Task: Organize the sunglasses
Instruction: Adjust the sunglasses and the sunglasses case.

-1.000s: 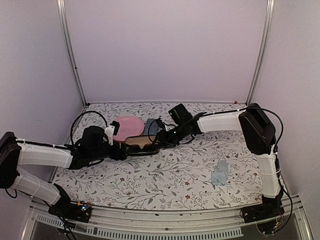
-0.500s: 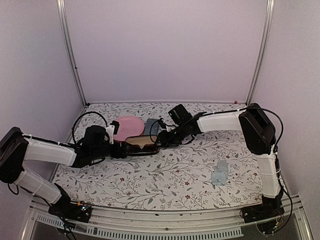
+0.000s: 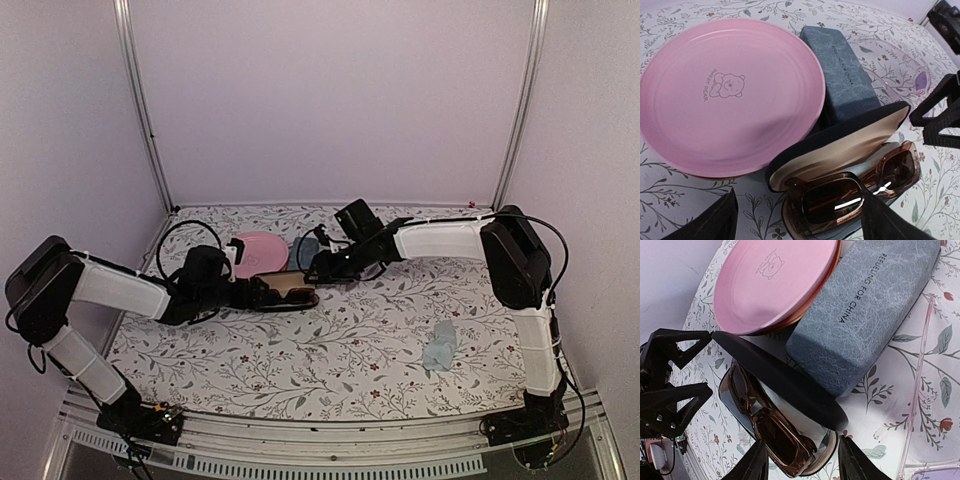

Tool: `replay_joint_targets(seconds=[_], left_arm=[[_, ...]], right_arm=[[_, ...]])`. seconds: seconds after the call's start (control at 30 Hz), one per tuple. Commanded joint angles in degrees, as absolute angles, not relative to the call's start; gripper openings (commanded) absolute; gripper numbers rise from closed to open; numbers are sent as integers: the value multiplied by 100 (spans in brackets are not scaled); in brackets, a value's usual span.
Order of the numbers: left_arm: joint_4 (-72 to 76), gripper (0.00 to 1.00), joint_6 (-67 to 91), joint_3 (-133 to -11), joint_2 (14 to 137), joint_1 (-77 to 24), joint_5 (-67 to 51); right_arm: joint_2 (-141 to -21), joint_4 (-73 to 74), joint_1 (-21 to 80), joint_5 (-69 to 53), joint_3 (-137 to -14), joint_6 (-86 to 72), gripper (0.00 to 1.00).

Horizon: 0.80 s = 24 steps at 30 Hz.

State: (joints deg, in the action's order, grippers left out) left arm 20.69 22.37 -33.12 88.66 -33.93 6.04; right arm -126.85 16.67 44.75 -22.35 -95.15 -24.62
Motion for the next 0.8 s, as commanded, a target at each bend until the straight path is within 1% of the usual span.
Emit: replay_joint_targets(seconds=[0.0, 0.23, 0.77], left_arm=[[2017, 86, 2186, -3600, 9087, -3322, 874], [1748, 86, 2090, -3848, 9295, -3335, 1222], [1505, 84, 1972, -3985, 9715, -3551, 1377]], right_arm=[[-12872, 1640, 4524, -2079, -9769, -2487, 50], [-13034, 1691, 4559, -1937, -9897, -2465, 49], [-13271, 1921, 4646, -1714, -10081, -2365, 47]])
